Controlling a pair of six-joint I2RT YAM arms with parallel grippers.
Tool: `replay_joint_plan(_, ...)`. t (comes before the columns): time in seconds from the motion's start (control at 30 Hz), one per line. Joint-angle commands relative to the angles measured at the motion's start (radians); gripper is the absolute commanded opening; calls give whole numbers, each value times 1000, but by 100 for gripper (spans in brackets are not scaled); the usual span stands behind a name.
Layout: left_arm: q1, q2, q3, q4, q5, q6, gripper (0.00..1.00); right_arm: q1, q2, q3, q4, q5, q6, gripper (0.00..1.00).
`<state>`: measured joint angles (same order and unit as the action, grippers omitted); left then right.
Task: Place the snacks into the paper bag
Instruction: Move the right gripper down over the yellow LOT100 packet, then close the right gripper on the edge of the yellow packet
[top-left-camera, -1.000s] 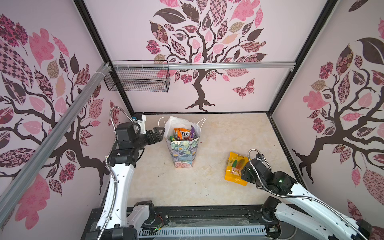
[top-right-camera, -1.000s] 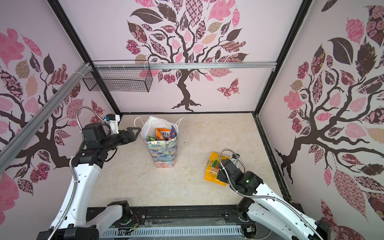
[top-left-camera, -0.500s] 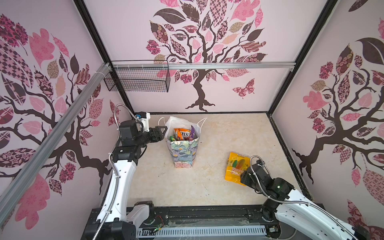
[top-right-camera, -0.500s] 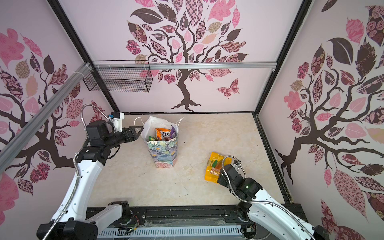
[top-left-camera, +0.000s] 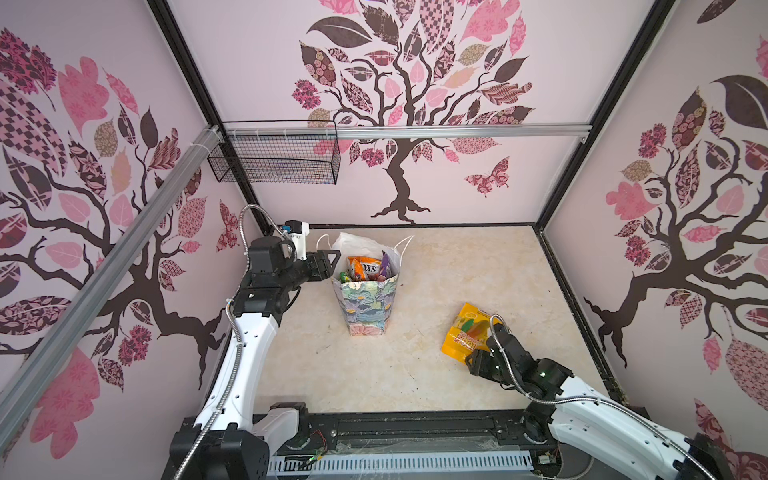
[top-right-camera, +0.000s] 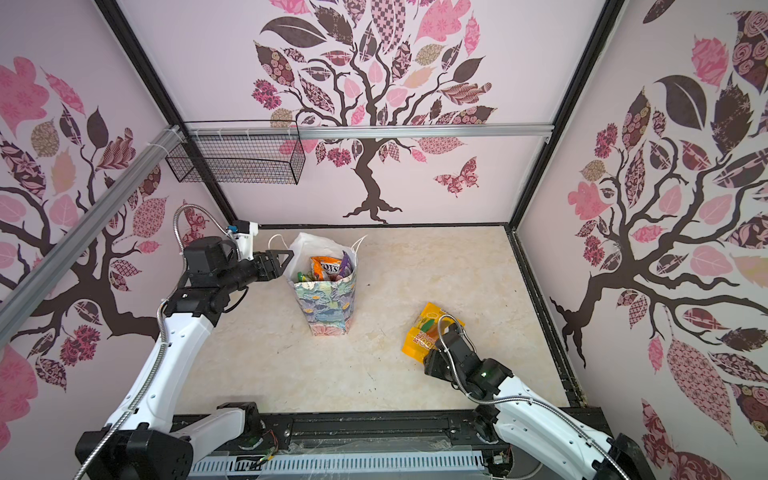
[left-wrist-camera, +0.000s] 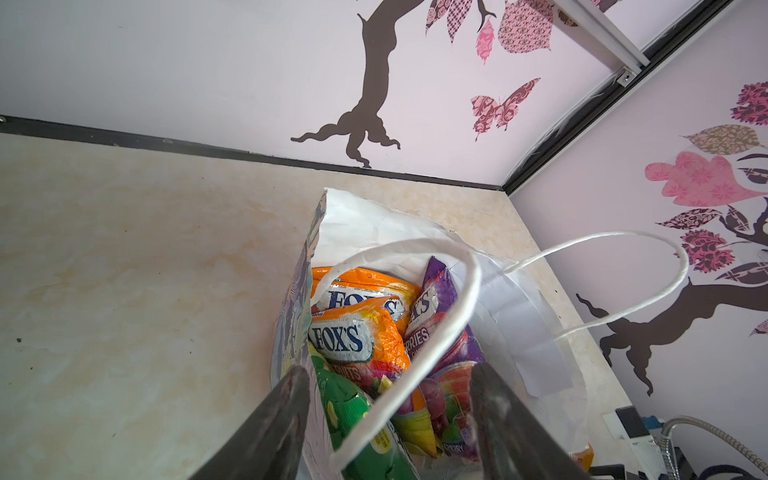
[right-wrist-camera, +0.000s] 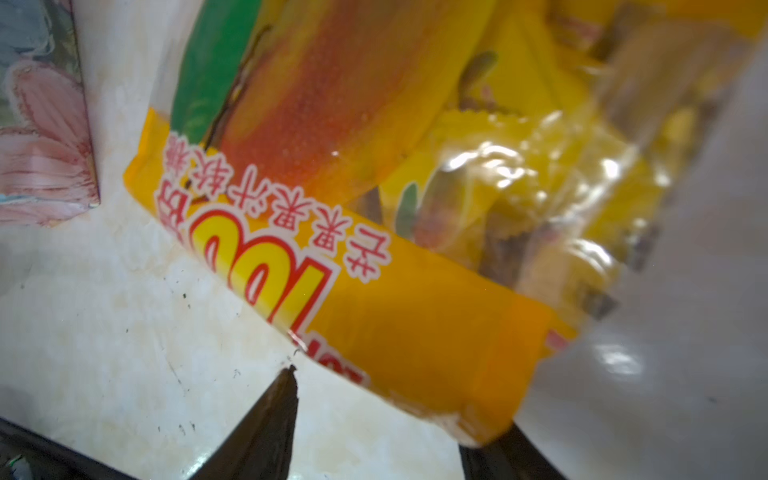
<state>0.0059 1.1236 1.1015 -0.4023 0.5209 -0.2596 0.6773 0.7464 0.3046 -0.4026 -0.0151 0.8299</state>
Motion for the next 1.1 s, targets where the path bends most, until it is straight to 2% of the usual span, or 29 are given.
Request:
replay_joint_plan(0.0,-2,-21,-27,25,-6,3,65,-5,35,10,151,-89,-61,58)
replay_joint_plan(0.27,-2,-36,-30,-5,-49,0,64,-6,103,-36,277,-52,-85,50)
replay_joint_plan(0.47,-2,-39,-49,7,-77,-9,63,-6,155,-78,397,-55,-97,37)
replay_joint_plan(0.6,-2,-38,-52,4,-80,-1,63,-6,194,-86,439,-42,-106,24)
replay_joint_plan(0.73,6,-28,-65,30,-85,-36,62,-7,192,-76,440,-46,-102,14)
replay_joint_plan(1.07,9,-19,-75,60,-56,-77,61,-6,51,11,288,-22,-176,0)
